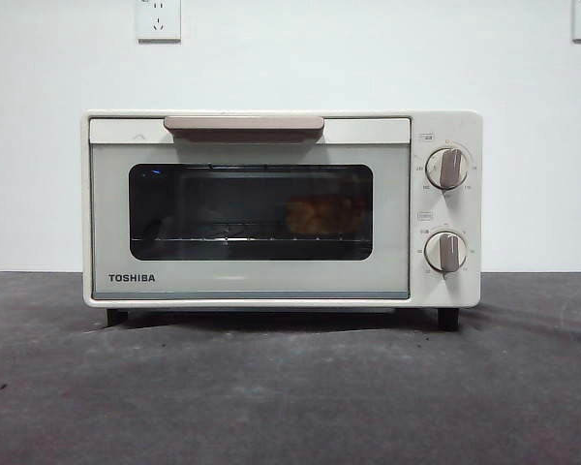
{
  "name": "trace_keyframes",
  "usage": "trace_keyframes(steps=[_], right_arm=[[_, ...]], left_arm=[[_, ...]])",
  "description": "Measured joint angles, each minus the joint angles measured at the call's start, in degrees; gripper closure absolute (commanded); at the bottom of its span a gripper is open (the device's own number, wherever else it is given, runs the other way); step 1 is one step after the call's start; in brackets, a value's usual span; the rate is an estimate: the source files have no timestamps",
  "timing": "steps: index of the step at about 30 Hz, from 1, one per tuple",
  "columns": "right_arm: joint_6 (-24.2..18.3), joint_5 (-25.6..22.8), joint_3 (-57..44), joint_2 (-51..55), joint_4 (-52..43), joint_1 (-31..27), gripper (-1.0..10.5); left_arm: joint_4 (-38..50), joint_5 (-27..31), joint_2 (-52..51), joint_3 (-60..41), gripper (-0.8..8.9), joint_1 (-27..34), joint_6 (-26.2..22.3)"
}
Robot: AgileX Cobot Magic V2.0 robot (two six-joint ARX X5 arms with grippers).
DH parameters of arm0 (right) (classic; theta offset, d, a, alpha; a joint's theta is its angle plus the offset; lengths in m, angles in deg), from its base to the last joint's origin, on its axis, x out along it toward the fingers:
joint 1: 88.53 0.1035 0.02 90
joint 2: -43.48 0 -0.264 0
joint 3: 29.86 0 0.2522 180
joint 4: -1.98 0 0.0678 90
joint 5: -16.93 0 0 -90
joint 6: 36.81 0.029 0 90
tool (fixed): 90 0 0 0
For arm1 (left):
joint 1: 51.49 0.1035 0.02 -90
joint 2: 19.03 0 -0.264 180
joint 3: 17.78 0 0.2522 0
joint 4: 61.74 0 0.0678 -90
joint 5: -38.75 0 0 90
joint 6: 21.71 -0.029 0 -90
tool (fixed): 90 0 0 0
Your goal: The left arm flap open the oven, the right arm pick bread and place it into oven, the left arm flap close the oven
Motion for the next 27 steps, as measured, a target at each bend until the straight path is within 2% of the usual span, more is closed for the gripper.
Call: trace_keyframes(steps=[2, 27], right_arm=[[0.0, 0.0, 0.0, 0.0, 0.0, 0.0, 9.4], [0.0, 0.0, 0.0, 0.0, 0.0, 0.0, 9.4]], left_arm=[[2.0, 0.0, -0.1, -0.8, 7.94, 0.0, 0.1], [2.0, 0.2, -0.1, -0.8, 7.94, 0.0, 0.1]])
